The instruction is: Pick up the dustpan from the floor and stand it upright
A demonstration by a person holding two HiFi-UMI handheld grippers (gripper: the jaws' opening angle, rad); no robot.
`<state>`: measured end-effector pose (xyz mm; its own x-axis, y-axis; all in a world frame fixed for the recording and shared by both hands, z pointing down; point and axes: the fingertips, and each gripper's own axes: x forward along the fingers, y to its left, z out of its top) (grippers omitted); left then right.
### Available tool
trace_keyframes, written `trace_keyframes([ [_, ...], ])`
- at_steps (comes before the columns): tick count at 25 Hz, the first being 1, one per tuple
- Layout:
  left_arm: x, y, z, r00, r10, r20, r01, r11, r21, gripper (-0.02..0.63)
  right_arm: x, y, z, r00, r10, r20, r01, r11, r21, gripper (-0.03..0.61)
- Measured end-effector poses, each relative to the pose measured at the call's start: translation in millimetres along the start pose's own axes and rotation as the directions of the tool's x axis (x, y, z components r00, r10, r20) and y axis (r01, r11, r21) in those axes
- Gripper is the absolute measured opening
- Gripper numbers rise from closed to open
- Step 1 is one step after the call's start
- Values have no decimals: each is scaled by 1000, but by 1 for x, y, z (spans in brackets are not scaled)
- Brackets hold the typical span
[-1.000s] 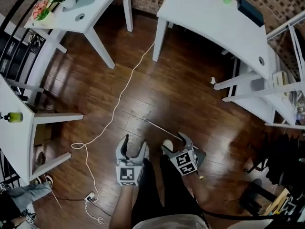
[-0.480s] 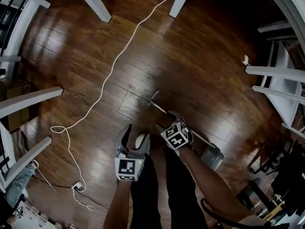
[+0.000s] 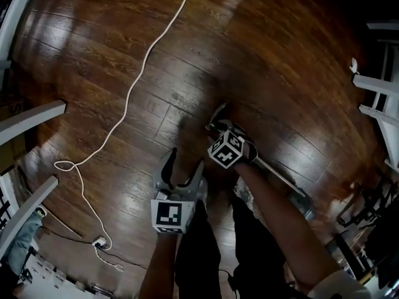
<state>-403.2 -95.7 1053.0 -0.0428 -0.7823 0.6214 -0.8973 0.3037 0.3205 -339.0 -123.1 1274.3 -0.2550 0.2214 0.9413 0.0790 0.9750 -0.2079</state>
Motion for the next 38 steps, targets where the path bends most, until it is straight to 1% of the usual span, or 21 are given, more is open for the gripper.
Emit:
trace_keyframes([
  [1, 1, 1, -1, 1000, -2, -2, 2, 1000, -1, 310, 7, -2, -2, 1000, -7, -17, 6, 1000, -19, 196],
  [3, 1, 6, -1, 1000, 0, -4, 0, 1000, 1, 310, 14, -6, -4, 999, -24, -39, 22, 999, -43, 86],
  [5, -3, 8, 2, 1000, 7, -8, -7, 1000, 8, 310, 4, -9, 0, 999, -21, -34, 20, 1000, -20, 80],
  [7, -12, 4, 13, 1000, 8, -20, -9, 1000, -4, 310, -26, -13, 8, 1000, -19, -4, 19, 1000, 1, 78],
  [10, -23, -14, 45, 1000, -17, -10, 17, 1000, -11, 310, -103, -30, 18, 995, -60, 75, 57, 997, 47, 78],
  [13, -41, -47, 90, 998, -56, 16, 56, 998, -4, 308, -207, -42, 16, 978, -139, 157, 119, 985, 128, 77],
  [16, -65, -104, 144, 991, -132, 31, 131, 991, 34, 307, -318, -37, 3, 949, -214, 231, 176, 969, 174, 77],
  [18, -82, -151, 179, 978, -207, 39, 203, 976, 78, 305, -386, -26, -11, 922, -265, 282, 217, 957, 193, 77],
  [20, -96, -202, 208, 953, -300, 37, 293, 946, 140, 304, -443, -15, -31, 885, -334, 325, 270, 936, 227, 77],
  [23, -115, -278, 235, 901, -434, 3, 422, 877, 229, 302, -507, 0, -71, 823, -452, 344, 356, 882, 308, 77],
  [26, -138, -348, 244, 854, -519, -43, 510, 816, 274, 302, -556, 12, -114, 764, -540, 353, 403, 827, 393, 77],
  [29, -157, -413, 234, 808, -581, -96, 579, 753, 313, 301, -597, 18, -162, 692, -619, 371, 429, 766, 478, 77],
  [31, -166, -453, 220, 772, -620, -141, 626, 702, 338, 298, -621, 17, -198, 632, -679, 374, 437, 710, 552, 77],
  [34, -170, -501, 198, 716, -663, -218, 690, 624, 367, 298, -659, 11, -246, 526, -768, 365, 434, 611, 662, 77],
  [35, -171, -513, 192, 701, -671, -242, 705, 601, 376, 298, -670, 9, -262, 496, -792, 356, 428, 580, 693, 77],
  [38, -173, -549, 176, 647, -697, -309, 755, 533, 381, 298, -697, 13, -309, 426, -850, 310, 410, 487, 772, 77],
])
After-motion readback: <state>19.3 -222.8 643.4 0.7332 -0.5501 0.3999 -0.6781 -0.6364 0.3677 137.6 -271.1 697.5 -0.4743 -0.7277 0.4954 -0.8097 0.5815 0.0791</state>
